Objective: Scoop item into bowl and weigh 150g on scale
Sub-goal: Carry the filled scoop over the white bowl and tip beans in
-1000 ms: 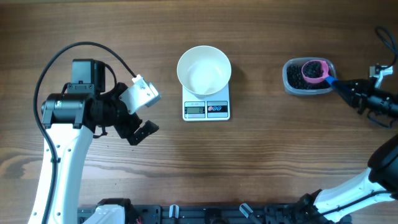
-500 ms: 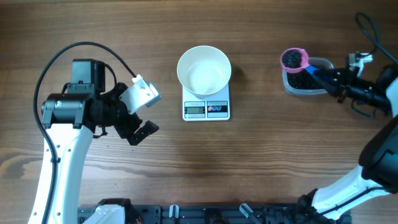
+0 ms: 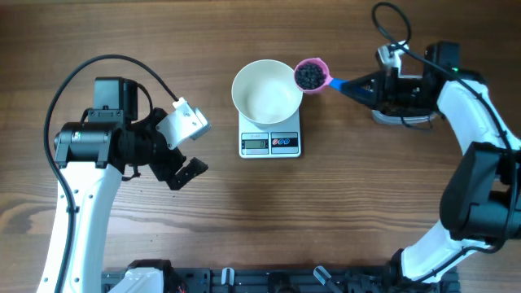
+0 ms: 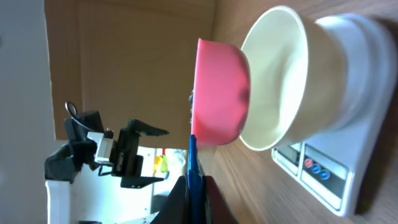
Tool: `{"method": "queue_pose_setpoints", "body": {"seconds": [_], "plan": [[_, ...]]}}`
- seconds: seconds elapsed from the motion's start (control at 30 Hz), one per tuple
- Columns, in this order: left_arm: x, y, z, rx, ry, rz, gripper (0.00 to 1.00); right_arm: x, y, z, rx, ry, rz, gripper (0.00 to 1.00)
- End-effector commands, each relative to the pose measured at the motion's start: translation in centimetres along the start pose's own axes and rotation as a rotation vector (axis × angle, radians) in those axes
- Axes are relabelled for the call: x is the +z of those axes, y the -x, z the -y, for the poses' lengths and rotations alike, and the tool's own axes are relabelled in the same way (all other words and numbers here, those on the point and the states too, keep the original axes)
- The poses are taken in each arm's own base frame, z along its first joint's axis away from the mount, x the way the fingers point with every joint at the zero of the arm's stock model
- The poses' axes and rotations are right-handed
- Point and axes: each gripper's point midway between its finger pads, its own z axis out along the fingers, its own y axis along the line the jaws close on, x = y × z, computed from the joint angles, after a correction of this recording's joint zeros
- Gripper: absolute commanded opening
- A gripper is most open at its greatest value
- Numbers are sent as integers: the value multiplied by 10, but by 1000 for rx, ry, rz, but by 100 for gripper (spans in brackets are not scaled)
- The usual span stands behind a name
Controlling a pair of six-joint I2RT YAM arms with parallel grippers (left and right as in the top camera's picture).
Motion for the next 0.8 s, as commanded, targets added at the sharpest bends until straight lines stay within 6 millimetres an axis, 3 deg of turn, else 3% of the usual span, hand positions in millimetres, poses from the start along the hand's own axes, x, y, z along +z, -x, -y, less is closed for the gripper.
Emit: {"method": "queue_pose_setpoints", "body": {"seconds": [0.0, 0.33, 0.57, 0.77], "plan": [[1, 0, 2, 12, -12, 13, 100, 23, -2, -17, -106, 3, -45, 5], [1, 0, 2, 12, -13, 13, 100, 72, 0, 28, -368, -337, -98, 5], [1, 0, 2, 12, -12, 13, 100, 94, 7, 23, -507, -377, -93, 5], [1, 0, 2, 12, -12, 13, 100, 91, 16, 13, -608, -551, -37, 4]]}}
